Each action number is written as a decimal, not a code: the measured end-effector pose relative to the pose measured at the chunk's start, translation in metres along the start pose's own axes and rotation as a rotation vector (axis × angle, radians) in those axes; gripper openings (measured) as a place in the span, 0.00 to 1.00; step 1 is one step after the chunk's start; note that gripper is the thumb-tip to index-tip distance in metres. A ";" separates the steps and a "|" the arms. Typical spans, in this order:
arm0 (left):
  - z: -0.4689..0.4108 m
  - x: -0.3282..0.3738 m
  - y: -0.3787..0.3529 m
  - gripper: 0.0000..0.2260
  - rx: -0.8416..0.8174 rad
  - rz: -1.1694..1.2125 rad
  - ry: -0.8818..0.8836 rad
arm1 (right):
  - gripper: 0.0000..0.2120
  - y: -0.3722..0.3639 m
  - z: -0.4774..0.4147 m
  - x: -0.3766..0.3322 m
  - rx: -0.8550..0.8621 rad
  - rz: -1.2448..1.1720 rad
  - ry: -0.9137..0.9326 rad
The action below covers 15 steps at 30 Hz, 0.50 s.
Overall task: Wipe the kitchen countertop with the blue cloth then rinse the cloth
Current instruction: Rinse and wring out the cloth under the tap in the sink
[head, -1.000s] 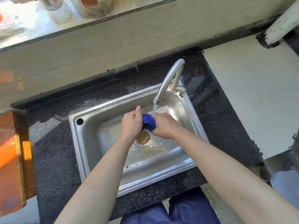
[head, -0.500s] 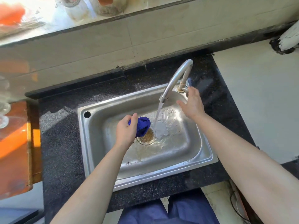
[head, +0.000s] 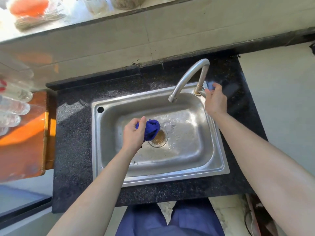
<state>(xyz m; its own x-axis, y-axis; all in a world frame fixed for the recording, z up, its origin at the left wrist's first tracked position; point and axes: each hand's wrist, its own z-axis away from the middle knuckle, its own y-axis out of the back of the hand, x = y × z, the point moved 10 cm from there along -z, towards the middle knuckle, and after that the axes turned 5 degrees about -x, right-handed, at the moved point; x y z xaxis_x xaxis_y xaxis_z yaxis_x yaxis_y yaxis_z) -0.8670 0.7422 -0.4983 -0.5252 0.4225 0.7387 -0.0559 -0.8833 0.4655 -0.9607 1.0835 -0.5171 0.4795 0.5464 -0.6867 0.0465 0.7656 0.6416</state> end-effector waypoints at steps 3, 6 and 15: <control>0.003 0.004 -0.001 0.17 0.008 -0.008 -0.026 | 0.34 -0.016 0.039 -0.004 0.096 0.099 0.044; 0.005 0.013 -0.003 0.19 -0.033 -0.008 -0.041 | 0.46 -0.066 0.094 -0.014 -0.086 0.112 0.231; 0.021 0.040 0.001 0.13 -0.335 -0.011 -0.116 | 0.36 -0.134 0.150 -0.052 -0.462 -0.219 0.347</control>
<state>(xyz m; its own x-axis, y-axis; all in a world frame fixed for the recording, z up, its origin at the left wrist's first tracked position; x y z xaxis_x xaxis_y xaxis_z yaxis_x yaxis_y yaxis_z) -0.8697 0.7624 -0.4579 -0.4238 0.4359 0.7940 -0.3467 -0.8879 0.3025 -0.8605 0.9012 -0.5161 0.1855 0.3787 -0.9067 -0.3098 0.8982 0.3117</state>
